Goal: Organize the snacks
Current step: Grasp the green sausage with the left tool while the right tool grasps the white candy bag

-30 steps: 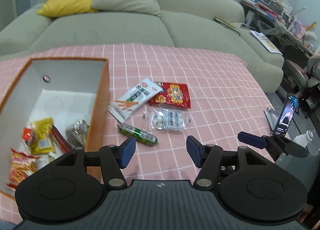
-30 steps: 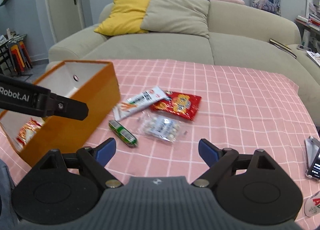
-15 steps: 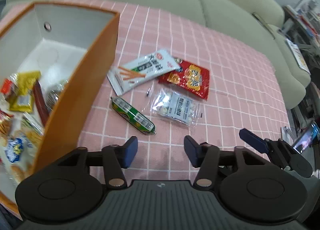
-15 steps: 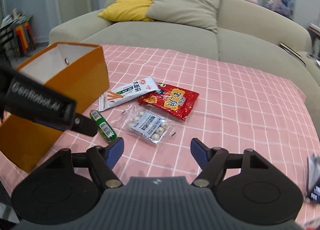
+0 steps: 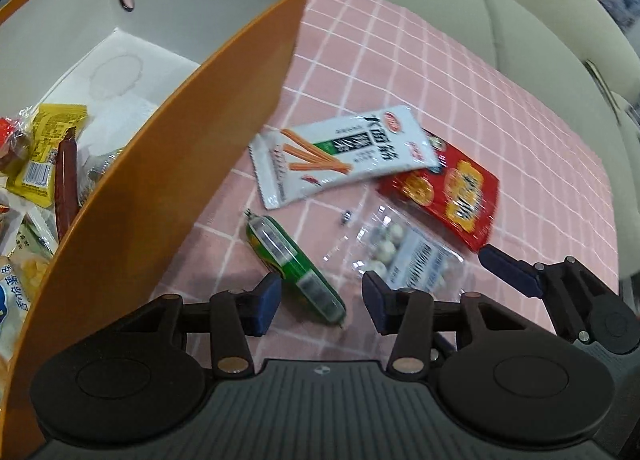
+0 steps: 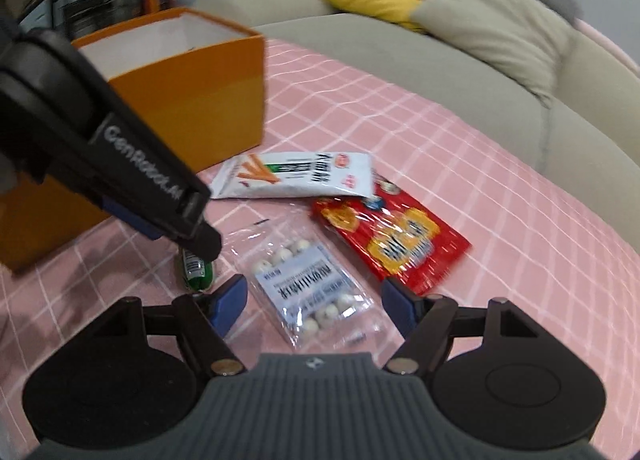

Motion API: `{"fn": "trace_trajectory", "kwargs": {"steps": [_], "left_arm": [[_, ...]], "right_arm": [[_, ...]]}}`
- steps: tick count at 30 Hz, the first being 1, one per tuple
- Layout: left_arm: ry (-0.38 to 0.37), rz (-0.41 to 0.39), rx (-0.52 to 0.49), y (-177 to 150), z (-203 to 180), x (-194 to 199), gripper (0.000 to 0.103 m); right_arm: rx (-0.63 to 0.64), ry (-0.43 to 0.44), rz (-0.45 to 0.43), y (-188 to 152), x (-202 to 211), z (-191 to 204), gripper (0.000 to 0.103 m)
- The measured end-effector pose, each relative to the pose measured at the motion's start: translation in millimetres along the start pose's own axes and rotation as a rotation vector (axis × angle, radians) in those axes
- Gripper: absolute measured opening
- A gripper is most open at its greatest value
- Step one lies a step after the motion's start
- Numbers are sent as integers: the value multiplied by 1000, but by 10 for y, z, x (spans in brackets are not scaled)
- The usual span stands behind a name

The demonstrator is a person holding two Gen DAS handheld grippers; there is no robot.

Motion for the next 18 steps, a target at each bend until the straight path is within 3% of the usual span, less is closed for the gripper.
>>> {"fn": "trace_trajectory", "kwargs": {"steps": [8,14,18], "left_arm": [[41,11,-8,30,39,-135,55],[47,20,-56,10,44,-239,54],[33,19,-110,-41,15,-209,43]], "right_arm": [[10,61,44,66,-277,-13,72],[-54,58,63,61,-355,-22,70],[-116,42,88,-39,-239,11,66]]}}
Point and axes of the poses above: each gripper's, at about its wrist camera, not at the fingertips, and x roughly against the way its jaws point, z to its left, y to its top, the point moved 6 cm from there along -x, roughly the way its jaws point, and after that the axes turned 6 degrees about -x, right-handed, at the moved point
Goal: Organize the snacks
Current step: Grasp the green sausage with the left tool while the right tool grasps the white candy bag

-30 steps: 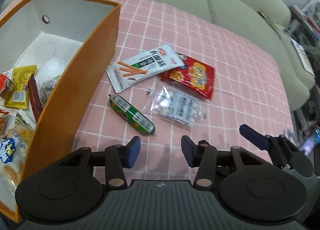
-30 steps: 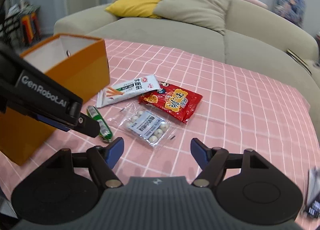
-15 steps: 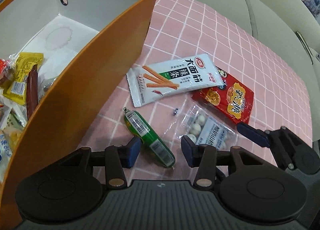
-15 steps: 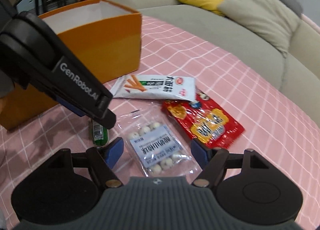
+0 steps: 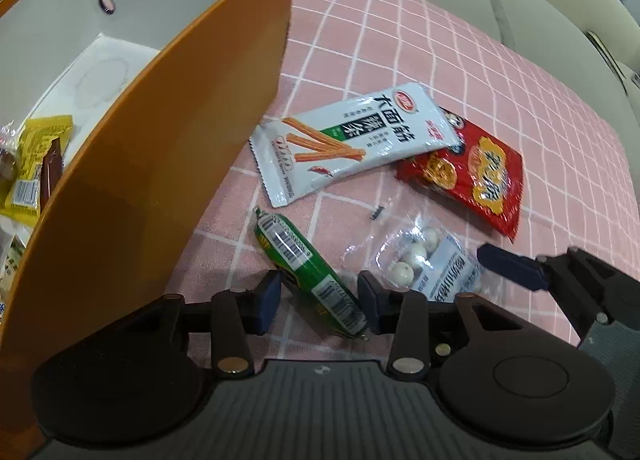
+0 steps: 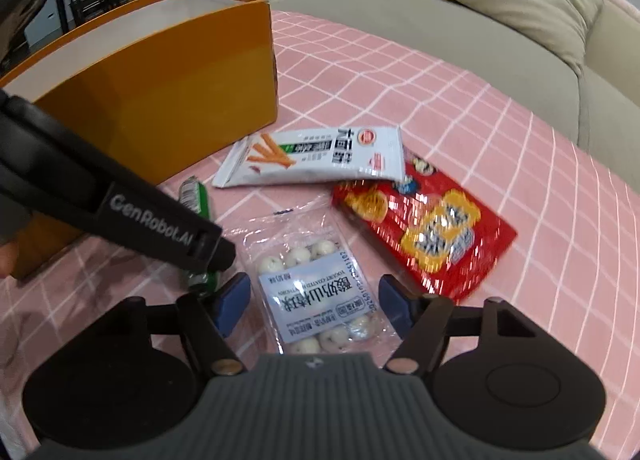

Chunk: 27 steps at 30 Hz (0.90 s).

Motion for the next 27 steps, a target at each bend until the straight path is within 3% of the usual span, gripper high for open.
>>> {"fn": "trace_trajectory", "kwargs": {"steps": [2,5,11,14,18,23,27], "left_arm": [[-1,10,-35,-42,-29,24,33],[4,23,-96,-141,-48,58,26],[30,35,-196,-234,-33,108,27],[4,-11,-209,-193,-46,142,38],[19,-38,-226,-119,-77,96,42],[22,-47,-268,-140,-128,55,37],[9,-57,-290,-168,-134,37,28]], "right_arm": [[-80,-34,15,-83,87,1,66],[-222,-85,39,-212,192,3,65],[-423,-102,34,-451,355,104,69],[-346,-94,-24,-469,386,224,79],[-152,-149,-55,-423,289,368,77],[-189,-121,-29,-436,218,331,63],[-242,-113,-26,-463,235,292,61]]}}
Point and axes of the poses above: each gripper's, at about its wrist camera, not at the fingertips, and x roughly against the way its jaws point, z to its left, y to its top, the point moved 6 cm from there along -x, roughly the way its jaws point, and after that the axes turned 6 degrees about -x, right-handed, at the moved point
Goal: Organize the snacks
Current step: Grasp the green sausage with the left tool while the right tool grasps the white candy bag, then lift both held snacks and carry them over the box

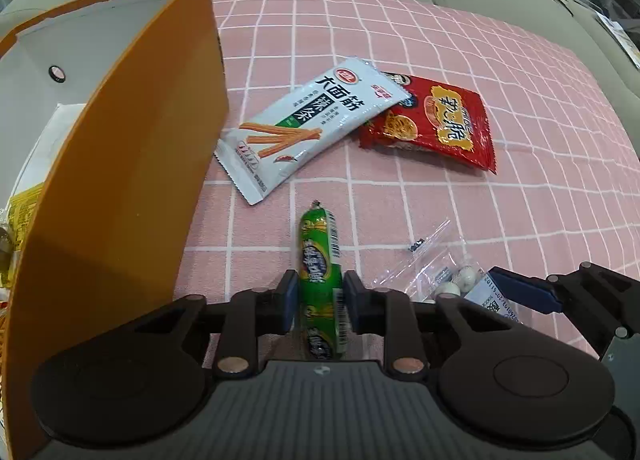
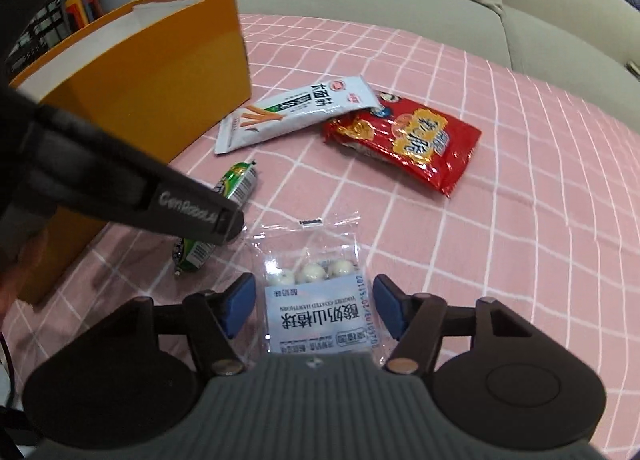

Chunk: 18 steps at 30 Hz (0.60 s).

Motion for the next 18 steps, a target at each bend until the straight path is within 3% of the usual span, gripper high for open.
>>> {"fn": "trace_trajectory", "kwargs": {"steps": [4,8,18], "left_arm": [[-3,-10,-36,-20,-29,19,25],[-16,-9,-40,-61,-34,104,25],[-13,-45,-65,-112,-82,581,25]], "right_arm": [[-20,-23,12,-22,30,12,59],[-122,-27,33,-53,81,-41,58],[-217,-29,35,-126,354,-27,55]]}}
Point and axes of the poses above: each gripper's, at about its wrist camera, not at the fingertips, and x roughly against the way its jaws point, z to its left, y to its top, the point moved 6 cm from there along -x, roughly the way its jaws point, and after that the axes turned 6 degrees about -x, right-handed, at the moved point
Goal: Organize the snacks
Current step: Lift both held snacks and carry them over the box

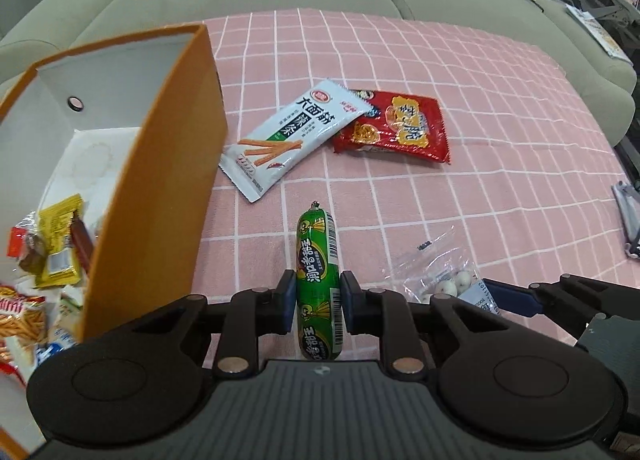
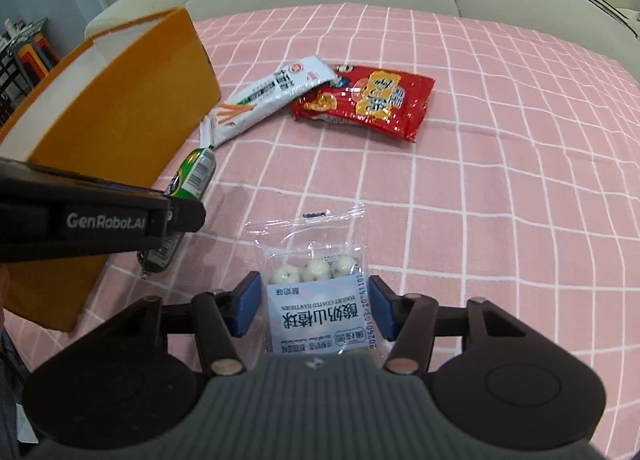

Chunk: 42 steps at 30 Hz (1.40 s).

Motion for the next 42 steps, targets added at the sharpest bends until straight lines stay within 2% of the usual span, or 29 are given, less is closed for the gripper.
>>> {"fn": "trace_trajectory", "kwargs": {"steps": [6,14,25,29,35,42], "left_arm": [[-8,-57,-26,-1,-2,324,25],[-33,-132,-3,-51,151,834,25],[-52,-245,45,-81,562,1423,25],[-41,-277,53,-23,804,1561,25],[17,-302,43,115,1255,1666,25],[48,-285,19,296,1656,1632,25]], "right_arm": [[-41,8,-35,28,306,25,55],[-74,58,-99,101,809,205,55],[-21,162,-159,309,1317,811,55],[22,199,-163,389,1387,1097,55],[109,249,-170,567,1414,1567,55],[261,261,-174,831,1240,2068,55]]}}
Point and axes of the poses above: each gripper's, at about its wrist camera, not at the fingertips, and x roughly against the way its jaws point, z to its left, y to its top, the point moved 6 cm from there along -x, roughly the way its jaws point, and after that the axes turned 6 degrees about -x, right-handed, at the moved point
